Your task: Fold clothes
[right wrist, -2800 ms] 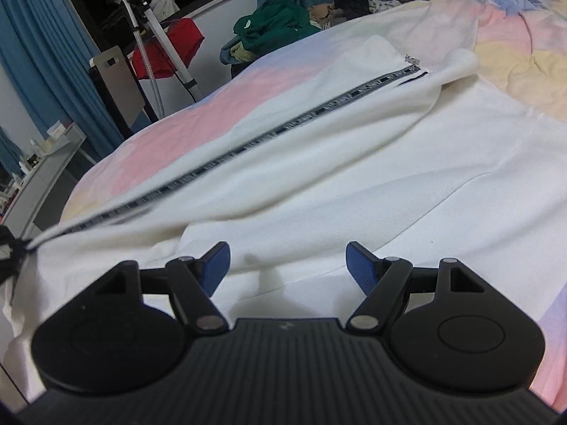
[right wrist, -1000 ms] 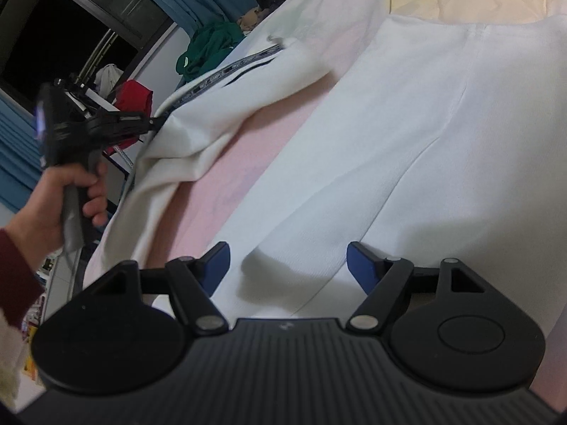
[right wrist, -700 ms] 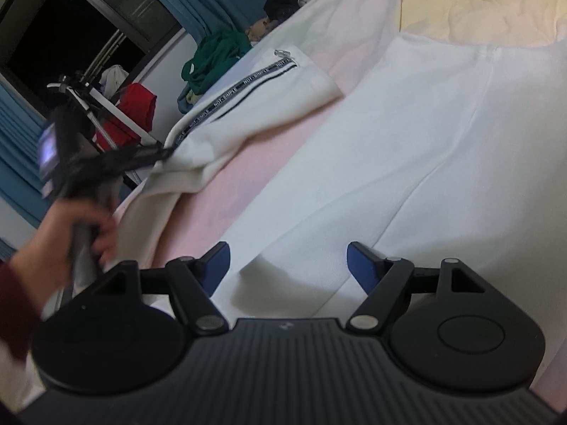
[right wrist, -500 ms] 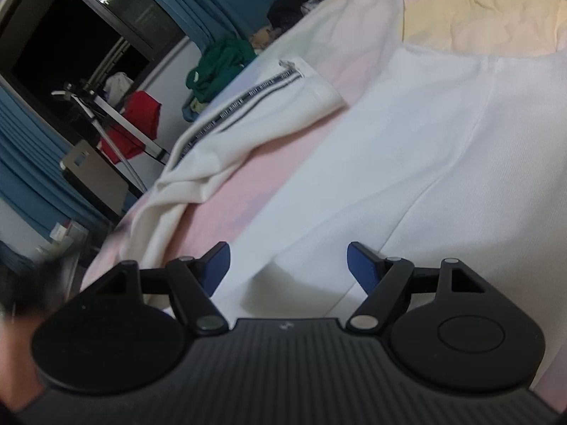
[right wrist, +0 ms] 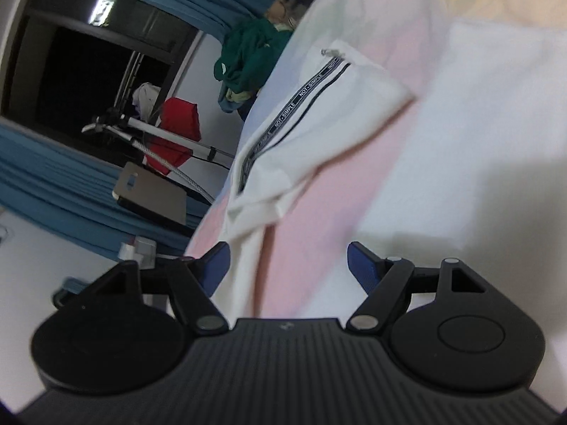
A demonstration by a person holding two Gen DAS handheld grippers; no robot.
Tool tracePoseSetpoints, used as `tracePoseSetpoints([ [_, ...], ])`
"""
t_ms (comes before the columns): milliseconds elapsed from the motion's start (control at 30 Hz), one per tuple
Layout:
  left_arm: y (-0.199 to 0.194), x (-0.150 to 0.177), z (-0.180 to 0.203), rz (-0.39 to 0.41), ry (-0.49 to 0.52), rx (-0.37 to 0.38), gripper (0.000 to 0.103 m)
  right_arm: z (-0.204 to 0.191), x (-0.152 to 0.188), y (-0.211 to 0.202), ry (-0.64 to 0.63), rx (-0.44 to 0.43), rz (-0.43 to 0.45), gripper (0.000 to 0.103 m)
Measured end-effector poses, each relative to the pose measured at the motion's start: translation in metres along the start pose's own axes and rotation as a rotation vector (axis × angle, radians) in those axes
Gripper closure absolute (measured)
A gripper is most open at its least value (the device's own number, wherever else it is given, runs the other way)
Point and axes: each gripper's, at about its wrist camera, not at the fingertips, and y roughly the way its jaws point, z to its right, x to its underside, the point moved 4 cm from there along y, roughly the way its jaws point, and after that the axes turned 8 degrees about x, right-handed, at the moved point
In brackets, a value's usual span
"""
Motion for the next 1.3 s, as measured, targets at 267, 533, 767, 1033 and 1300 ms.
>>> tracePoseSetpoints([
  [267, -0.014, 0.003, -0.022, 0.088, -0.099, 0.078, 0.098, -0.009, -0.081, 0.083, 0.011, 0.25, 0.223, 0.057],
  [533, -0.044, -0.008, -0.068, 0.22, -0.305, 0.183, 0.099, -0.12, -0.142, 0.075, -0.21, 0.298, 0.397, 0.094],
  [767, -0.061, -0.004, -0.064, 0.193, -0.241, 0.235, 0.098, -0.151, -0.151, 0.023, -0.353, 0.19, 0.556, 0.095],
  [1033, -0.042, 0.025, -0.039, 0.037, -0.192, 0.278, 0.098, 0.036, -0.124, 0.06, -0.118, 0.395, 0.358, 0.095],
  [1300, -0.037, 0.032, -0.04, 0.017, -0.234, 0.264, 0.091, 0.059, -0.112, 0.07, -0.126, 0.343, 0.384, 0.087],
])
